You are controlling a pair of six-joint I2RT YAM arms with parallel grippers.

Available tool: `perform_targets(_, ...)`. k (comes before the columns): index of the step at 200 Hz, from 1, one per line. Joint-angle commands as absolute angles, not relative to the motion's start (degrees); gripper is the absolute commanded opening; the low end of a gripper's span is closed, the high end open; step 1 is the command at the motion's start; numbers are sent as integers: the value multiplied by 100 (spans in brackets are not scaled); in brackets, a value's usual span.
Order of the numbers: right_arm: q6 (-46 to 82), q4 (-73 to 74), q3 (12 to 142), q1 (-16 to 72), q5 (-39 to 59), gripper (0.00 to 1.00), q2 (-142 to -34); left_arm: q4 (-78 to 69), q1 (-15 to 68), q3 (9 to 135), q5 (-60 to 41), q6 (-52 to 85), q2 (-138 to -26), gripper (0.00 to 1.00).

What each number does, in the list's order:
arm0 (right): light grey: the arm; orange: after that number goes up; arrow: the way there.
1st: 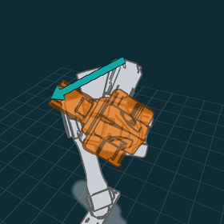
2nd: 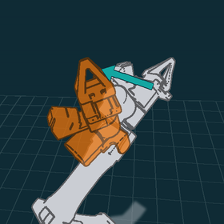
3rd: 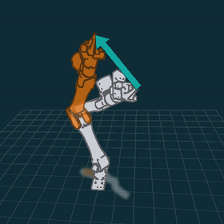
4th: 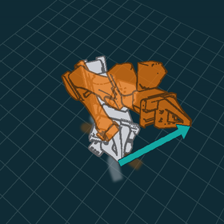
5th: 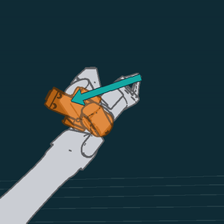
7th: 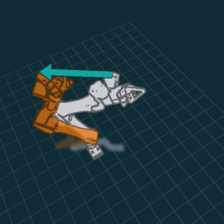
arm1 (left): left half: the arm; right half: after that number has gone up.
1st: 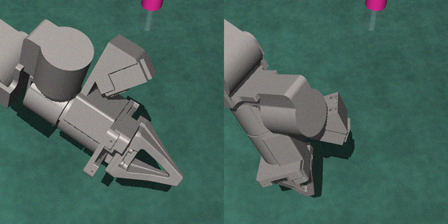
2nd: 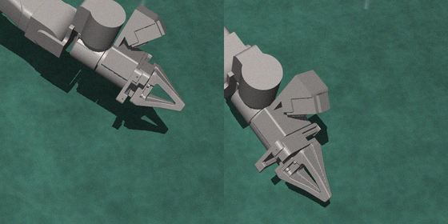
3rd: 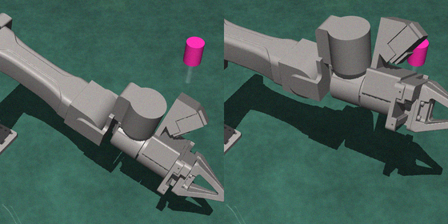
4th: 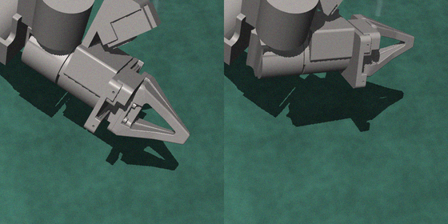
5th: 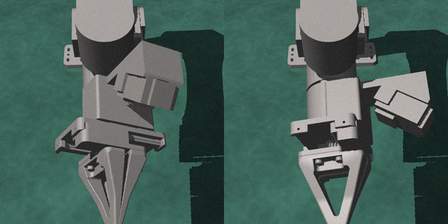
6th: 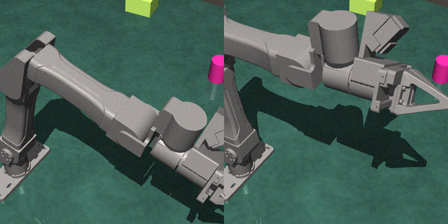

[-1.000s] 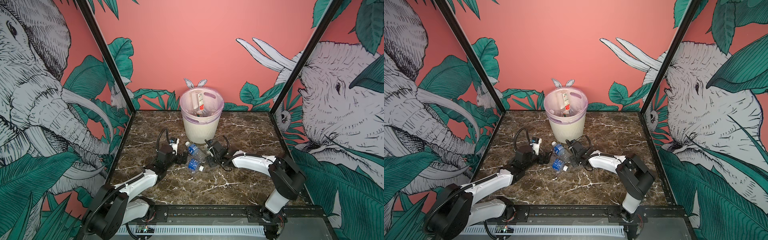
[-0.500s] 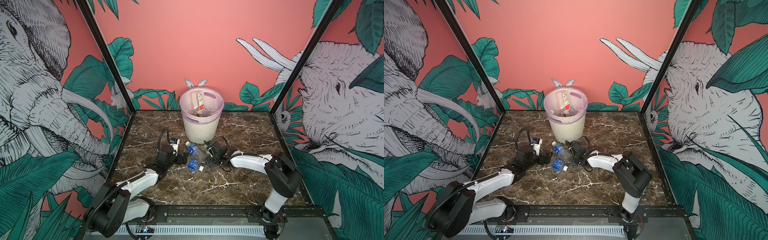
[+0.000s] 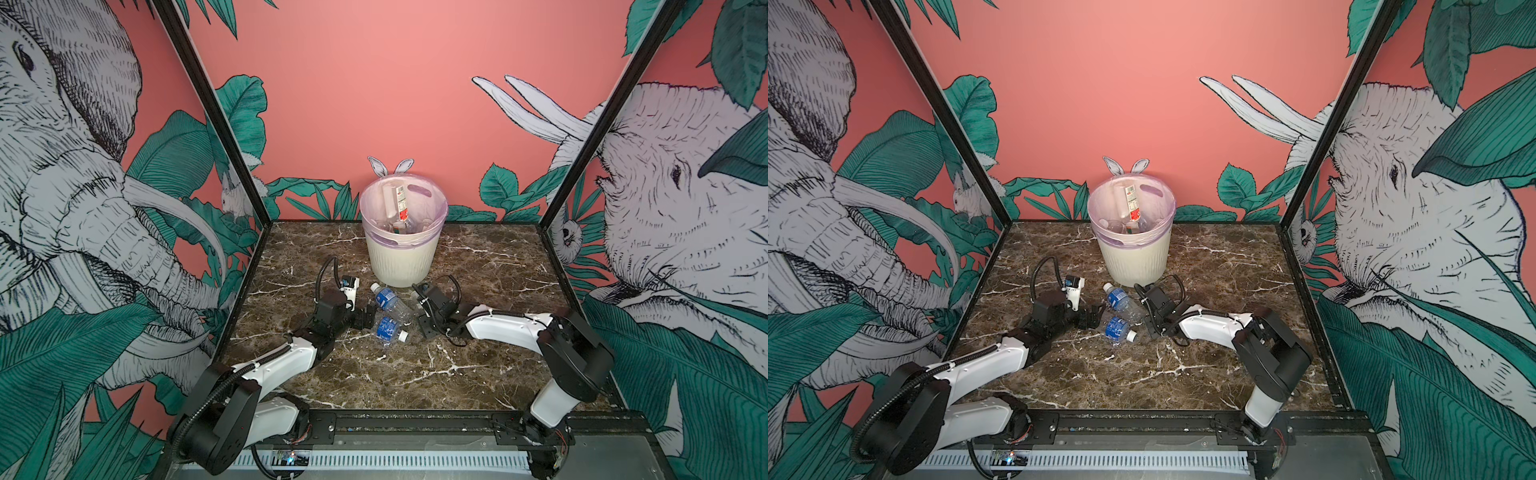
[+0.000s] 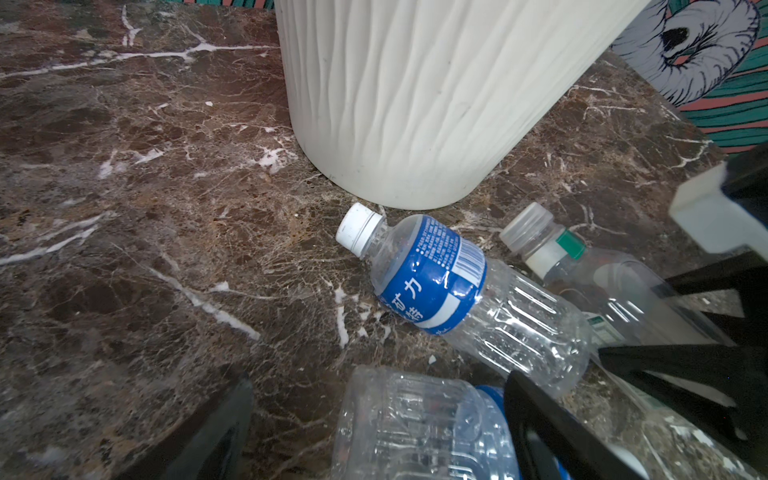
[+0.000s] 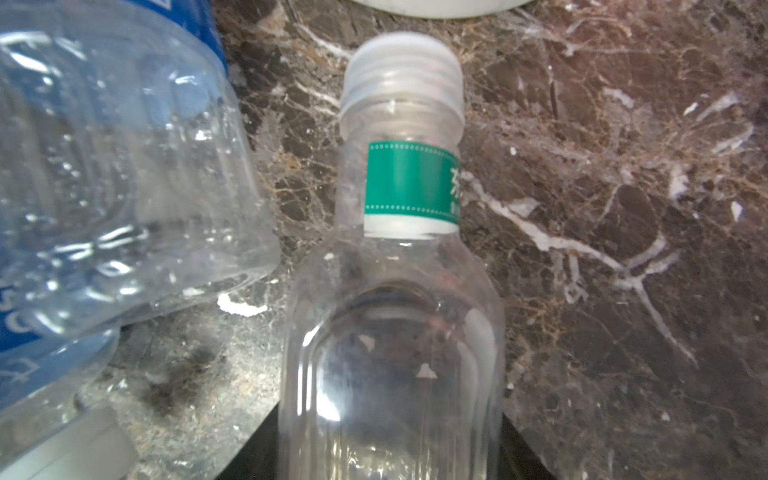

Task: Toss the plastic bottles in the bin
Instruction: 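Close the right gripper around the upright green-label bottle and lift it, then carry the green-label bottle over the bin and open the right gripper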

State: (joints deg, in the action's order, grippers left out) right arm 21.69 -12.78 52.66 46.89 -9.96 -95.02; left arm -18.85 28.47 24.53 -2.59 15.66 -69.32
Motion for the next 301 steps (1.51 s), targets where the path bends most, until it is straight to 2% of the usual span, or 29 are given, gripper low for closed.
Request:
perform_targets(1, 2284, -1064, 5088, 4720, -1238, 45, -9213, -2031, 2855, 2520, -318, 1609, -6948, 93)
perform_targets(12, 2294, -978, 4969, 4719, -1310, 39, -8965, -2016, 2856, 2538, -337, 1609, -6975, 93)
perform_targets(35, 2327, -776, 4681, 4732, -1462, 36, -8626, -2038, 2855, 2540, -352, 1617, -6987, 92)
perform_targets(183, 2155, 210, 3213, 5184, -2107, 34, -6628, -2054, 2855, 2566, -388, 1626, -7039, 92)
perform_targets(232, 2021, -61, 3288, 5457, -2616, 34, -6011, -2052, 2855, 2550, -383, 1617, -7024, 92)
perform_targets(301, 1756, -750, 4205, 5876, -3167, 33, -5281, -1998, 2857, 2567, -388, 1626, -6965, 91)
